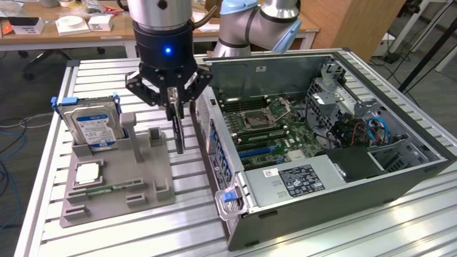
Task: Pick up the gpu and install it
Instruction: 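Pick up the gpu and move the gpu toward the slot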
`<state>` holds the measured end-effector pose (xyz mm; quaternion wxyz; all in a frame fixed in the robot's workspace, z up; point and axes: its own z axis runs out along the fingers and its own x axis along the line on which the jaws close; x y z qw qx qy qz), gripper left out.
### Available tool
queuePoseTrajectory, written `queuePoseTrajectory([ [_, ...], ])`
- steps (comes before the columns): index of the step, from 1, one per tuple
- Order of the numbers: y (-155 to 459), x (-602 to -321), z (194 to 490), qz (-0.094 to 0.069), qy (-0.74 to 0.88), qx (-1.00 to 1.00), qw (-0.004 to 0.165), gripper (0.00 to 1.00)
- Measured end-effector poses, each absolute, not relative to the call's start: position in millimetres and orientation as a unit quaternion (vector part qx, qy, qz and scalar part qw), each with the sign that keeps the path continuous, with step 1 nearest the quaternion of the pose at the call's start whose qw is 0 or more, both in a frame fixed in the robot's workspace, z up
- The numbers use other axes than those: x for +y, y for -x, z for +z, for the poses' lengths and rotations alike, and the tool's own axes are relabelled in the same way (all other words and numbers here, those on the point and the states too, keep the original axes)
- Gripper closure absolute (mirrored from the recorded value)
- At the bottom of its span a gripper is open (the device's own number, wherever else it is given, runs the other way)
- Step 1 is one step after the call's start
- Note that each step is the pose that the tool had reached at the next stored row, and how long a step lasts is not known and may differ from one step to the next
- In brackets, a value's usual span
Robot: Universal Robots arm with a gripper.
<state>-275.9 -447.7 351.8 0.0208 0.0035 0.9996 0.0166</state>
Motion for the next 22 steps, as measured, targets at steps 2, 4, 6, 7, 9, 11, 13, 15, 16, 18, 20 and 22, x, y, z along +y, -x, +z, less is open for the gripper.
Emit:
queuePoseTrajectory([
  [2,275,-448,352,0.017,-0.003,1.000,0.021,0.74],
  [4,273,-448,352,0.017,-0.003,1.000,0.021,0.74],
  [6,272,-448,352,0.017,-0.003,1.000,0.021,0.74],
  [7,272,-448,352,0.017,-0.003,1.000,0.021,0.74],
  [9,271,-448,352,0.017,-0.003,1.000,0.021,0.74],
  [11,270,-448,352,0.017,-0.003,1.000,0.021,0.74],
  [13,268,-448,352,0.017,-0.003,1.000,0.021,0.74],
  [15,267,-448,352,0.017,-0.003,1.000,0.021,0.74],
  [16,267,-448,352,0.017,-0.003,1.000,0.021,0.74],
  [18,266,-448,352,0.017,-0.004,1.000,0.021,0.74],
  [20,265,-448,352,0.017,-0.004,1.000,0.021,0.74],
  [22,264,-448,352,0.017,-0.004,1.000,0.021,0.74],
])
